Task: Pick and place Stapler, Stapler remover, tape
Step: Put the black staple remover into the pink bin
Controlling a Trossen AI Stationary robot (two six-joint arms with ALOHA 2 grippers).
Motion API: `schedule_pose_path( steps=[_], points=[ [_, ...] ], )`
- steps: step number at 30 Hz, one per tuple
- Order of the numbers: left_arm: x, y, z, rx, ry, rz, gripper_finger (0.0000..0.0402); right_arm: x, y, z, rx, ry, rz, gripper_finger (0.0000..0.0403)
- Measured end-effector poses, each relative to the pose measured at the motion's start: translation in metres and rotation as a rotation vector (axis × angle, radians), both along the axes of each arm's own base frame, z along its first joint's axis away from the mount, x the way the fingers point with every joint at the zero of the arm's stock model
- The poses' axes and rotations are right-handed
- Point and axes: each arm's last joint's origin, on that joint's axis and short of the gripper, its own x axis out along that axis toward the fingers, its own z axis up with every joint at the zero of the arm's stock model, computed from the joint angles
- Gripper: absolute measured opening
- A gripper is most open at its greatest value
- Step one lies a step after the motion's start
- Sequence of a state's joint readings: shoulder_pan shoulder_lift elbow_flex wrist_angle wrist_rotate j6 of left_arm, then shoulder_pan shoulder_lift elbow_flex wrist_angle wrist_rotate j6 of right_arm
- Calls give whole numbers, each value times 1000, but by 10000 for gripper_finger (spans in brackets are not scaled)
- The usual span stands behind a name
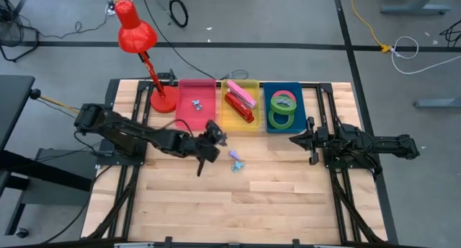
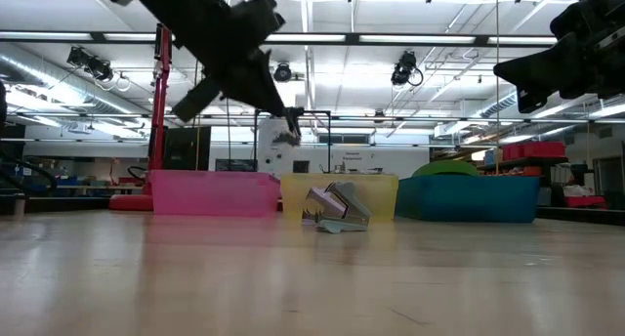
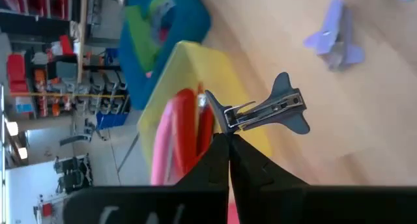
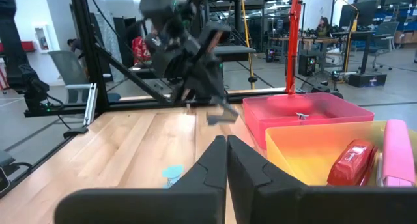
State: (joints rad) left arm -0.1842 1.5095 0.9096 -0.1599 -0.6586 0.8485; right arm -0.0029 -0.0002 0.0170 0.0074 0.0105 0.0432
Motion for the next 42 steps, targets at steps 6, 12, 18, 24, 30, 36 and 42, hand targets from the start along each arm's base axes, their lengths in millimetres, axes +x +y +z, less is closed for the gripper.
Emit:
schedule_pose_path(
  steps=[6,12,18,24,30,36,42],
  points=[
    [-15,16,29,-22,-78,43,0,0,0,0,0,0,-1,16],
    [-26,33,44,-34,-119,106,0,0,0,0,0,0,0,16],
    [-31,55,45,-57,-96,156,0,0,0,0,0,0,0,16],
    [-35,89,42,-90,-81,257,0,0,0,0,0,0,0,16],
    [-45,130,41,-178,-92,319,0,0,0,0,0,0,0,16],
    [-61,168,41,-233,-116,407,0,0,0,0,0,0,0,16],
    [-75,193,40,-277,-135,450,0,0,0,0,0,0,0,16]
  ],
)
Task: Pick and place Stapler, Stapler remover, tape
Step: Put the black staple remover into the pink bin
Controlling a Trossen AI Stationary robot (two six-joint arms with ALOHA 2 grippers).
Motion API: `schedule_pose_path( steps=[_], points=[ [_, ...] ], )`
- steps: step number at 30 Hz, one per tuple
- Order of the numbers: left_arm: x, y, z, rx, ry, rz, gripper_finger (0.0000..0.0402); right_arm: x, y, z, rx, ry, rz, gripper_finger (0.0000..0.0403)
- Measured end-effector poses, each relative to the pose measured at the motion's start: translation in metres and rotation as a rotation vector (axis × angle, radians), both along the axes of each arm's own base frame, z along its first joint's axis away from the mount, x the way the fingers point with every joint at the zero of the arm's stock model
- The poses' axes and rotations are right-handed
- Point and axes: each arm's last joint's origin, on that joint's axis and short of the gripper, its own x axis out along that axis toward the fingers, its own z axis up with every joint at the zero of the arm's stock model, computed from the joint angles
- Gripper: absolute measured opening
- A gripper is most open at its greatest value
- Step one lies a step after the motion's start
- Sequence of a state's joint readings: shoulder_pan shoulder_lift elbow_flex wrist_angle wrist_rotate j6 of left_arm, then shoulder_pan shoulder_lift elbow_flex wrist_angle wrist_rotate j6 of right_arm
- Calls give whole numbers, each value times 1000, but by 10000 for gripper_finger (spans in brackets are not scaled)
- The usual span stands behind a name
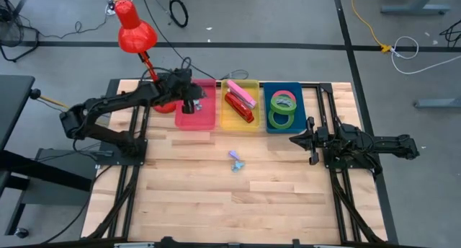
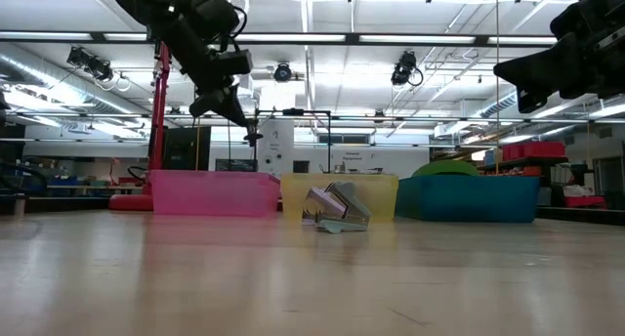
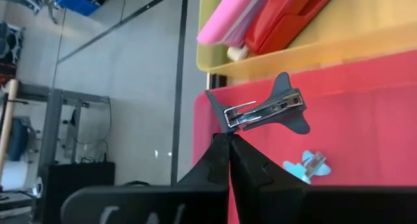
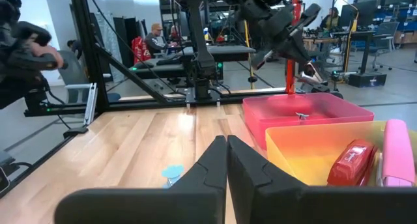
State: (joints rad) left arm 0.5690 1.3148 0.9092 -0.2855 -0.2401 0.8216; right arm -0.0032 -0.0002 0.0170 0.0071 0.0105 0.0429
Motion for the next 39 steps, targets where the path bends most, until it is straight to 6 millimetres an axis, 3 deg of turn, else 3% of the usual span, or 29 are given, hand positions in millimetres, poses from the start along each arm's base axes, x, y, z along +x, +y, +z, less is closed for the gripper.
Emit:
schedule_pose_path(
  steps=[13,29,39],
  points=[
    [-19,29,-4,-70,-41,62,0,0,0,0,0,0,0,16],
    [-10,70,-65,-167,67,200,0,0,0,0,0,0,0,16],
    [-8,77,-76,-104,119,313,1,0,0,0,0,0,0,16]
  ],
)
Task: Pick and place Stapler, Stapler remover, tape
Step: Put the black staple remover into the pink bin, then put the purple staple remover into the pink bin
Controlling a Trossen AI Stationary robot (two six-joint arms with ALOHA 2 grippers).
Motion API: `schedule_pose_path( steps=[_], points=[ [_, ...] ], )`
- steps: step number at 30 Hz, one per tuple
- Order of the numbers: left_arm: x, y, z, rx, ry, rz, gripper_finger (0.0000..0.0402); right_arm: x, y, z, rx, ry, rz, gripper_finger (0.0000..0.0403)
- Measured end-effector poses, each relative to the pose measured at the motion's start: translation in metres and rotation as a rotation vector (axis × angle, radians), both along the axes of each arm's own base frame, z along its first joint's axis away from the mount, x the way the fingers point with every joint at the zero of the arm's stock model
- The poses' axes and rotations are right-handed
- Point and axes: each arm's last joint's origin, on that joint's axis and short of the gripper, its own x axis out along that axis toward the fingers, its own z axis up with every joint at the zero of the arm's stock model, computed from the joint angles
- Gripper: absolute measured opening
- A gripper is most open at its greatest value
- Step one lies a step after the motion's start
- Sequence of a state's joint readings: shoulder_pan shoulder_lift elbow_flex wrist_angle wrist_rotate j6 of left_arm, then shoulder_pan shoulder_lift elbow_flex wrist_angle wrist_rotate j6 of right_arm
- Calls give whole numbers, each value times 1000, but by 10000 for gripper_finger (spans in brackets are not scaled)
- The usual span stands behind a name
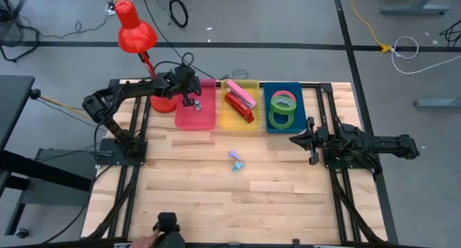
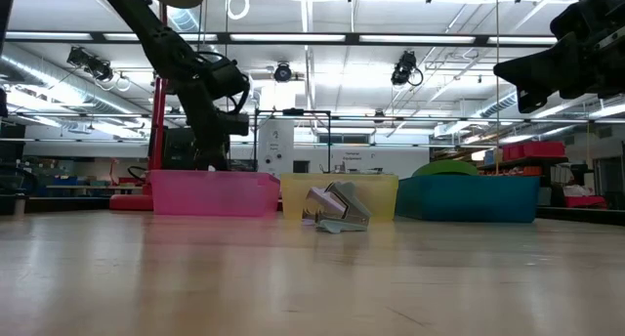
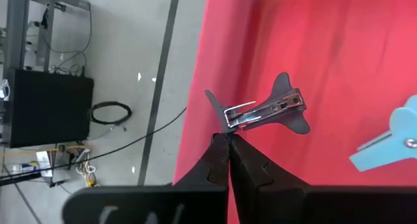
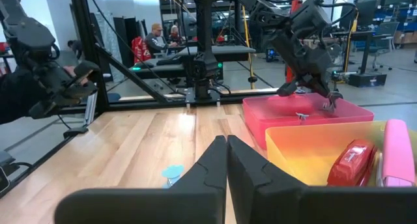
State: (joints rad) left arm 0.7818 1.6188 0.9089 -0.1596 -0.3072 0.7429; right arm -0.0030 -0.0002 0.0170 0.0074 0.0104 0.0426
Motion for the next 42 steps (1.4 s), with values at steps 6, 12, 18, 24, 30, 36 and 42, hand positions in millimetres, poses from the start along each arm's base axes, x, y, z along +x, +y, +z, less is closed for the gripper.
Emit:
schedule_pose_path(
  steps=[6,12,18,24,30,36,42],
  points=[
    [0,0,0,-4,-3,-7,7,0,0,0,0,0,0,16],
    [2,-2,0,-29,-19,-40,45,0,0,0,0,0,0,16],
    [5,-6,0,-10,-4,-33,128,0,0,0,0,0,0,16],
    [11,-11,1,18,19,-39,193,0,0,0,0,0,0,16],
    [21,-23,3,46,37,-66,200,0,0,0,0,0,0,16],
    [35,-44,17,89,-13,-142,188,0,0,0,0,0,0,16],
    [44,-68,35,78,-111,-263,186,0,0,0,0,0,0,16]
  ],
)
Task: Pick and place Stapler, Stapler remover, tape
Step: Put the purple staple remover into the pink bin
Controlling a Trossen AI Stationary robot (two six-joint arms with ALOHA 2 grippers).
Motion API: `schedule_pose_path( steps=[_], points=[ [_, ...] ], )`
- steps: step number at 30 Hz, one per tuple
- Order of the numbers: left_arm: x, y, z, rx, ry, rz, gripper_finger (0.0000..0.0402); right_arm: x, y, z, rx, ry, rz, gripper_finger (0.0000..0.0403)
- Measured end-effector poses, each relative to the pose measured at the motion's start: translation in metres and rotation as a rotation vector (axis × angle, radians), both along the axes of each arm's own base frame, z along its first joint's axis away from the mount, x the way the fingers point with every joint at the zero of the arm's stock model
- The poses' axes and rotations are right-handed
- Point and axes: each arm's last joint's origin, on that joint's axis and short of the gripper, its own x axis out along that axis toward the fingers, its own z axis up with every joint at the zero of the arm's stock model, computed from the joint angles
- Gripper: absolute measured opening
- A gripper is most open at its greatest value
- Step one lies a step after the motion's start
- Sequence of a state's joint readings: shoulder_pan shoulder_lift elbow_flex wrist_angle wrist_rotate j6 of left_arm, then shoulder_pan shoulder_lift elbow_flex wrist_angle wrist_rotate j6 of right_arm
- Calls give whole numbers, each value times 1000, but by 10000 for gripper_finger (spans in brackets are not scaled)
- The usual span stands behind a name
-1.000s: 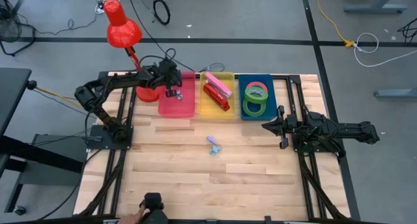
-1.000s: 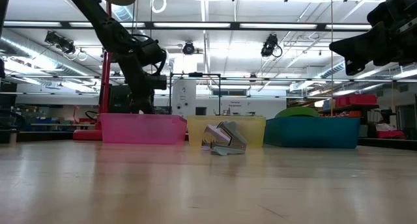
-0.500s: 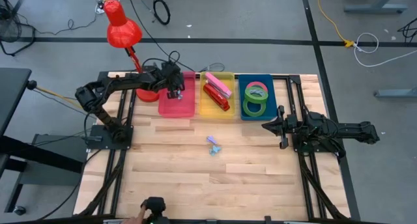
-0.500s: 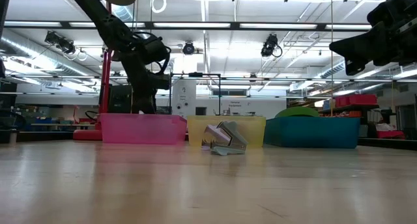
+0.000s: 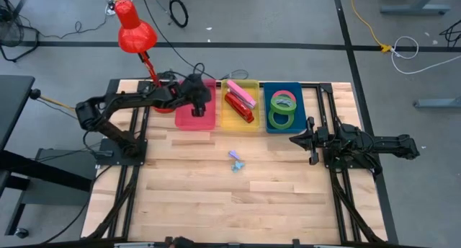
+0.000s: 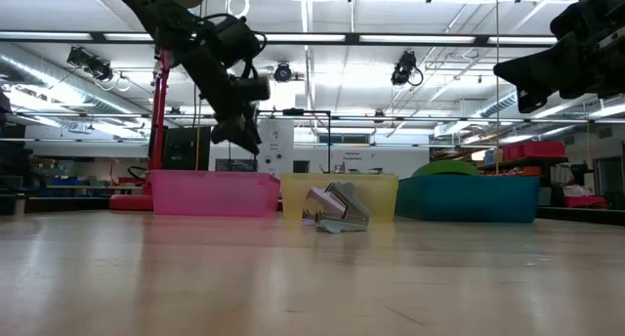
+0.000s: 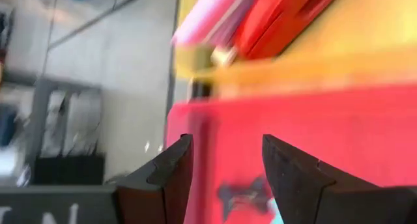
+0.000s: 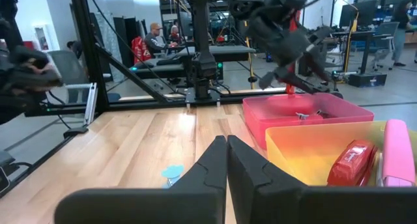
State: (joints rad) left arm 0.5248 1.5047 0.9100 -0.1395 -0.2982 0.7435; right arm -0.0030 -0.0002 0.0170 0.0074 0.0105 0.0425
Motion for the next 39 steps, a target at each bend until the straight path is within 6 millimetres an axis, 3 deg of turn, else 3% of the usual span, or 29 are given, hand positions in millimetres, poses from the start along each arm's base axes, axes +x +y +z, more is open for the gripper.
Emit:
schedule_pose_path(
  steps=[22,39],
  points=[
    [37,-96,3,-282,-123,-511,186,0,0,0,0,0,0,16],
    [46,-145,3,-486,-194,-625,186,0,0,0,0,0,0,16]
  ],
)
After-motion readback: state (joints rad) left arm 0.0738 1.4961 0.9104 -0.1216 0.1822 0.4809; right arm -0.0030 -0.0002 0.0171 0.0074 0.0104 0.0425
